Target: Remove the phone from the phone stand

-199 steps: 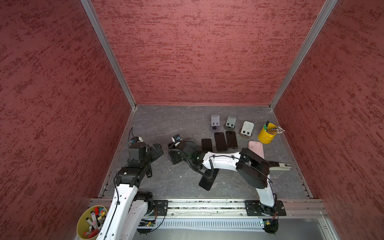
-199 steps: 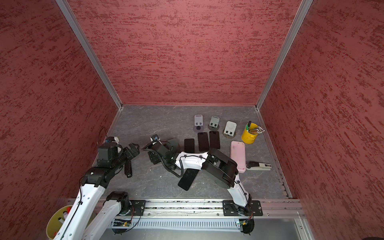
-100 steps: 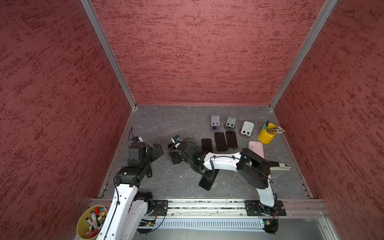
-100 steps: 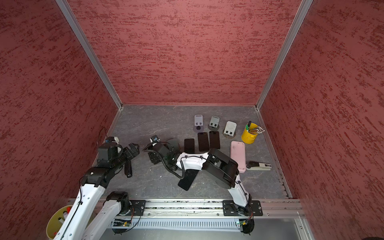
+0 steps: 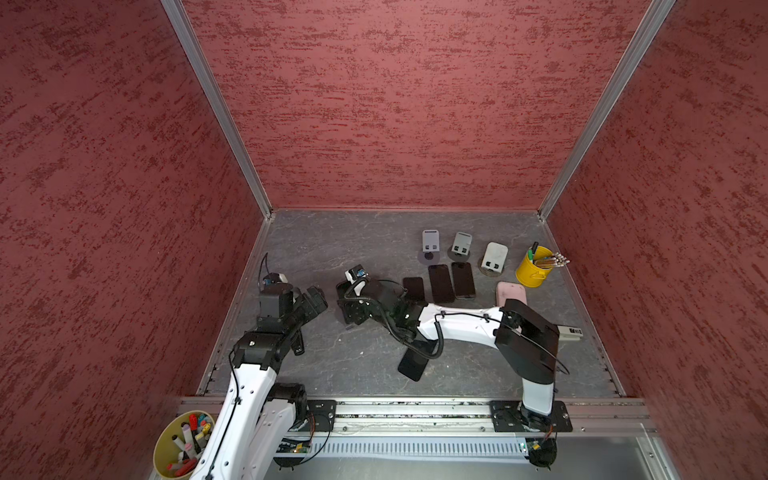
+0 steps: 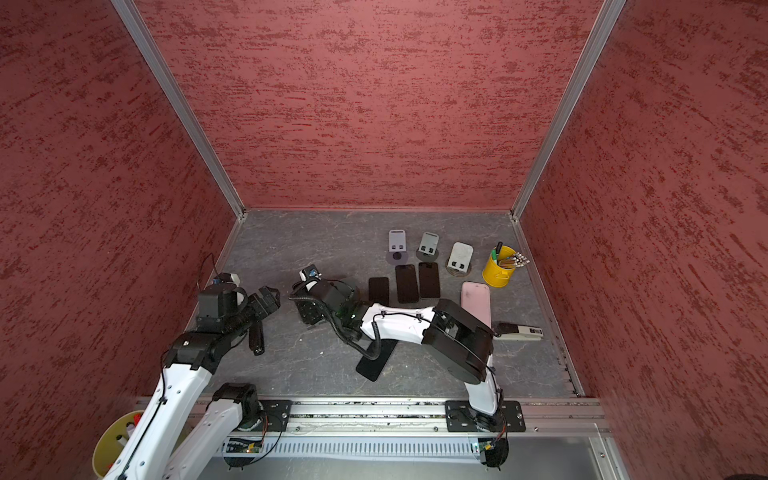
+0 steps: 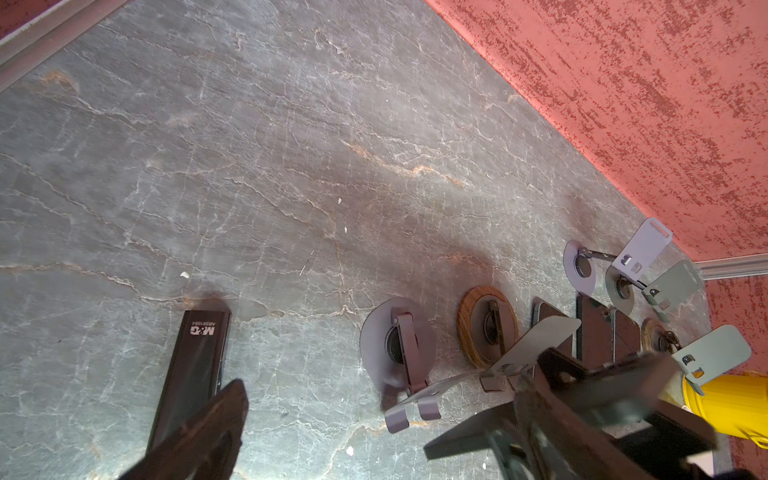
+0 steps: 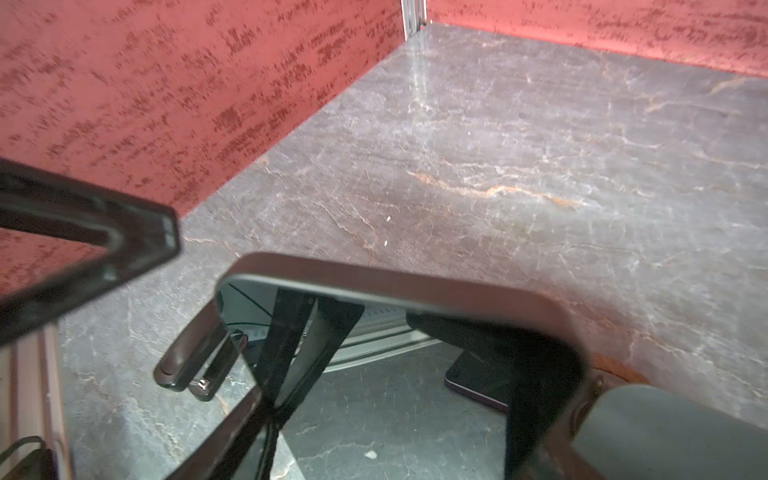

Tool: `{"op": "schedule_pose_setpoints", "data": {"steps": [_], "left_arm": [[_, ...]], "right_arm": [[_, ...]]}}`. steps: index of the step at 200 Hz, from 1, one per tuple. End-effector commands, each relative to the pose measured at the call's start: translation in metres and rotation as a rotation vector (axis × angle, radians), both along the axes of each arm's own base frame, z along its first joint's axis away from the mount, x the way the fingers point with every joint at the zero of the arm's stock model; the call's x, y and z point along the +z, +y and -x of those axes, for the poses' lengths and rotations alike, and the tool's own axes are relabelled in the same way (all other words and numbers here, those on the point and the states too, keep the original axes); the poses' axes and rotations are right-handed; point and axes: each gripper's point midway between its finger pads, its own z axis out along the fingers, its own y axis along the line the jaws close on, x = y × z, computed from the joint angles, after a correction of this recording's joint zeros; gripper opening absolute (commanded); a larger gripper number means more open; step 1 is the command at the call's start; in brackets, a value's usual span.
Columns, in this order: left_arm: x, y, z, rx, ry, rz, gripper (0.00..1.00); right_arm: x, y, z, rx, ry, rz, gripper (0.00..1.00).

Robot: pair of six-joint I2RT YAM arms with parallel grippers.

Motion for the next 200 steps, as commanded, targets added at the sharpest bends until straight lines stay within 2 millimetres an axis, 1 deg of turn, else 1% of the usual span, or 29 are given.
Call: {"op": "schedule_pose_setpoints", "data": {"steps": [1, 30, 59, 107, 134, 164, 200], "left_arm": [[0.007, -0.004, -0.006, -0.031, -0.038, 0.003, 1.00], [0.006, -0.009, -0.009, -0.057, -0.041, 0.011, 1.00], [0.008, -0.018, -0.010, -0.091, -0.045, 0.010, 1.00], [0.016, -0.044, -0.013, -0.178, -0.062, -0.045, 1.00], [0.022, -0.062, -0.017, -0.236, -0.071, -0.055, 1.00], [0.027, -0.085, -0.020, -0.306, -0.092, -0.055, 1.00], [0.025, -0.112, -0.023, -0.383, -0.097, -0.066, 1.00]], "right_arm": [[0.034, -0.008, 0.002, -0.030, -0.019, -0.057, 0.55], [0.033, -0.020, 0.006, -0.052, 0.013, -0.028, 0.55], [0.028, -0.034, 0.008, -0.085, 0.046, 0.006, 0.54], [0.016, -0.062, 0.003, -0.164, 0.103, 0.056, 0.54], [0.012, -0.083, -0.001, -0.218, 0.135, 0.068, 0.54], [0.007, -0.111, -0.005, -0.286, 0.183, 0.071, 0.54], [-0.001, -0.145, -0.008, -0.364, 0.227, 0.083, 0.54]]}}
